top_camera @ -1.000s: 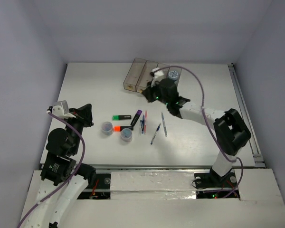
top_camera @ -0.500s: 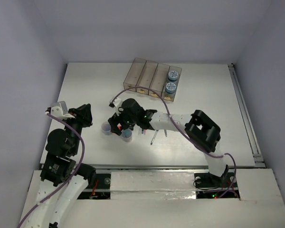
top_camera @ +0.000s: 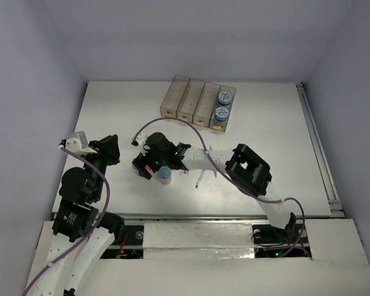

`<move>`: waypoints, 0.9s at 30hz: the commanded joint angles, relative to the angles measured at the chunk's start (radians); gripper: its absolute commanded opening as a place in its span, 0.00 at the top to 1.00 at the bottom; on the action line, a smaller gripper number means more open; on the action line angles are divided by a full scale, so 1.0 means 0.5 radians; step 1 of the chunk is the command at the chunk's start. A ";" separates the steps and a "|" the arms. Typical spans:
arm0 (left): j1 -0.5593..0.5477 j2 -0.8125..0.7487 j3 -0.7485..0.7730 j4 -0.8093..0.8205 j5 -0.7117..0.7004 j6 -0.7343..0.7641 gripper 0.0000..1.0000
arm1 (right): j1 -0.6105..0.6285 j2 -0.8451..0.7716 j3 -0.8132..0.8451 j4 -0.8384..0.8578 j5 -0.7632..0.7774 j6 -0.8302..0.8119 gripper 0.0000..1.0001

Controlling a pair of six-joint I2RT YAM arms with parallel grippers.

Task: Sort the stationery into containers
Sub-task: Pick up the stationery from the center of the board.

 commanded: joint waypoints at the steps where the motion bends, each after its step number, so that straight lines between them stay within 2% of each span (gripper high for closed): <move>1: 0.009 -0.001 0.040 0.067 -0.011 0.019 0.81 | 0.042 0.008 0.095 0.030 0.026 -0.031 0.13; 12: 0.009 0.002 0.037 0.076 0.017 0.009 0.80 | 0.060 0.032 0.187 0.052 0.072 -0.034 0.15; 20: 0.009 -0.013 0.037 0.067 0.011 0.009 0.80 | 0.060 0.063 0.218 0.049 0.094 -0.015 0.22; 24: 0.009 -0.020 0.037 0.067 0.020 0.006 0.80 | 0.060 0.069 0.227 0.070 0.091 -0.003 0.30; 25: 0.009 -0.020 0.033 0.070 0.023 0.006 0.80 | 0.060 0.069 0.227 0.076 0.085 0.000 0.34; 26: 0.009 -0.023 0.036 0.067 0.026 0.006 0.80 | 0.060 0.069 0.230 0.085 0.078 0.009 0.41; 27: 0.009 -0.023 0.033 0.070 0.026 0.003 0.80 | 0.060 0.069 0.233 0.098 0.066 0.012 0.42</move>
